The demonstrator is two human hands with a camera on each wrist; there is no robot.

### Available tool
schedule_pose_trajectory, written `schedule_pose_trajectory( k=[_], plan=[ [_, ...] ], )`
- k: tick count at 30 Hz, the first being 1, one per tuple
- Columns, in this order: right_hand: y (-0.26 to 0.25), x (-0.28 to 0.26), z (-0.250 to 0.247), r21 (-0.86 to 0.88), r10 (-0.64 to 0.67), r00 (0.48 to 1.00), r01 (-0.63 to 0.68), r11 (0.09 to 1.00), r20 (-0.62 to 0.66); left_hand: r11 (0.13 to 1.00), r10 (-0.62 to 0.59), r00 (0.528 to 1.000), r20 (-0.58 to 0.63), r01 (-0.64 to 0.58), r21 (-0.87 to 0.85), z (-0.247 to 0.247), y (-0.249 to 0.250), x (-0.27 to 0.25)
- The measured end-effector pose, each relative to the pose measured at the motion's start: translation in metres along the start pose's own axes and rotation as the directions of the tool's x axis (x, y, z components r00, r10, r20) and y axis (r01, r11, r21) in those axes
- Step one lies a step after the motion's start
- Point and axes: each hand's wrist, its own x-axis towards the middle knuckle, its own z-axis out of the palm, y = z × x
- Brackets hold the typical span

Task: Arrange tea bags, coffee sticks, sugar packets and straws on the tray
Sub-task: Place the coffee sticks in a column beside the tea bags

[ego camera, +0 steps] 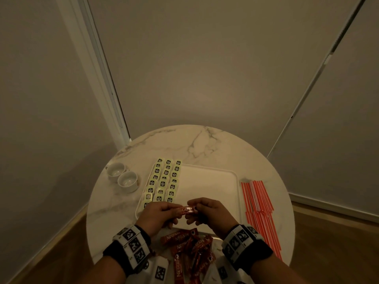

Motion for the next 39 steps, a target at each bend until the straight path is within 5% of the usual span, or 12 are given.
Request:
schedule_pose_trajectory(
  k=[6,12,16,20,22,25,27,31,39],
  plan=[
    [0.006,0.005,-0.006,0.085,0.066,0.981,-0.051,0.995,-0.182,0.999,-0.041,0.999,0.009,0.041,-0.026,-0.004,-0.003,0.006],
    [0.016,0.011,-0.01,-0.191,-0.058,0.991,0.034,0.981,-0.12,0.999,-0.038,0.999,0.022,0.038,0.003,-0.009,-0.006,0.011],
    [0.02,0.017,-0.014,-0.247,0.005,0.994,-0.032,0.968,-0.11,0.999,-0.028,1.0,0.015,0.027,0.039,-0.014,-0.012,0.014],
    [0.014,0.033,-0.003,-0.671,-0.023,0.999,-0.002,0.742,-0.029,0.937,0.035,0.999,0.038,-0.046,0.345,-0.013,-0.021,0.021],
    [0.011,0.043,0.006,-0.793,-0.005,1.0,0.019,0.609,0.021,0.928,0.033,0.999,0.02,-0.038,0.371,-0.012,-0.024,0.023],
    [0.016,0.059,0.006,-0.836,0.019,0.998,-0.06,0.545,-0.059,0.947,0.021,0.992,-0.126,0.021,0.32,-0.018,-0.03,0.022],
    [0.026,0.066,0.003,-0.848,0.048,0.989,-0.144,0.51,-0.139,0.915,0.075,0.979,-0.189,0.008,0.404,-0.028,-0.036,0.02],
    [0.046,0.071,0.005,-0.866,0.131,0.971,-0.237,0.439,-0.199,0.743,0.111,0.989,-0.099,-0.017,0.669,-0.04,-0.052,0.017],
    [0.058,0.078,0.013,-0.862,0.154,0.961,-0.273,0.427,-0.229,0.578,0.162,0.987,0.011,-0.104,0.809,-0.042,-0.069,0.02]
  ],
)
